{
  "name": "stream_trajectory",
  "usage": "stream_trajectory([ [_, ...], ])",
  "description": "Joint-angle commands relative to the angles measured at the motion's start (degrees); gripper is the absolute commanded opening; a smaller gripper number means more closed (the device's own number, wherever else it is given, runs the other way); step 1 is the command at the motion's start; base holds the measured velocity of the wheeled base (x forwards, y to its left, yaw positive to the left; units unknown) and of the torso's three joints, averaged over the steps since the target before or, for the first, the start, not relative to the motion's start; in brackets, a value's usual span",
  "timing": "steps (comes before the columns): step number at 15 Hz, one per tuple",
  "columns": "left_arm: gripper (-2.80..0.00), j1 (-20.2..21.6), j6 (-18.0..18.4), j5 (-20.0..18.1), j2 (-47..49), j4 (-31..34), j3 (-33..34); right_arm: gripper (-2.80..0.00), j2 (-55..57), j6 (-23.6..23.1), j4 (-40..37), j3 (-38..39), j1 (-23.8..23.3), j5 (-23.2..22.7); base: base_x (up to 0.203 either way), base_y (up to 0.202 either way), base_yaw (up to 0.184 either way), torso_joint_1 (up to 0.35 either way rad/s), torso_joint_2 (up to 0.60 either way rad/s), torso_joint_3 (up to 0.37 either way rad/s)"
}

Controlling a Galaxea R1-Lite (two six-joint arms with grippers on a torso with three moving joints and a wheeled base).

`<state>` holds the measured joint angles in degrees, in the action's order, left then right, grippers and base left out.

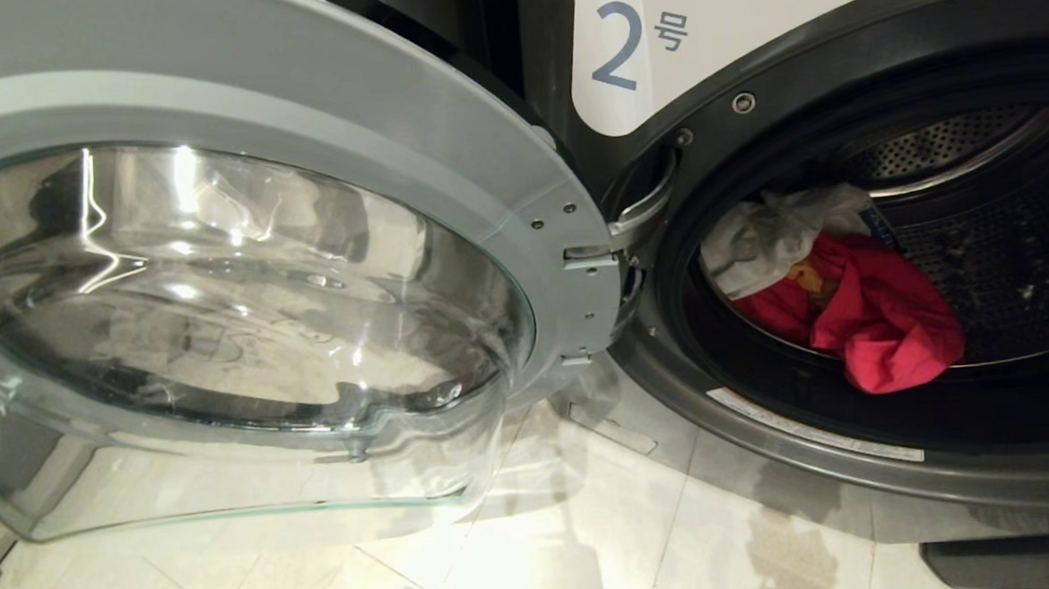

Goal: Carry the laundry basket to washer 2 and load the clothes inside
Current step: Close the washing machine door with the left hand

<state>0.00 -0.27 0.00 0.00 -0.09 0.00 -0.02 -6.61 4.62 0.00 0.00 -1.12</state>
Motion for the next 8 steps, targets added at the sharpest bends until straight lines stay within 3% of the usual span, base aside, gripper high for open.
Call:
stream_trajectory([
  [1,-2.80,0.00,0.19,0.00,0.00,0.05,0.09,-2.80,0.11,-0.07,0.04,1.93,0.00,-0.02,0.000,0.000,0.000,0.000,0.00,0.000],
  [4,-2.80,0.00,0.77,0.00,0.09,0.18,0.09,-2.80,0.11,-0.07,0.04,1.93,0.00,-0.02,0.000,0.000,0.000,0.002,0.00,0.017],
  [8,-2.80,0.00,1.06,0.00,0.00,0.27,0.09,-2.80,0.11,-0.07,0.04,1.93,0.00,-0.02,0.000,0.000,0.000,0.002,0.00,0.159],
])
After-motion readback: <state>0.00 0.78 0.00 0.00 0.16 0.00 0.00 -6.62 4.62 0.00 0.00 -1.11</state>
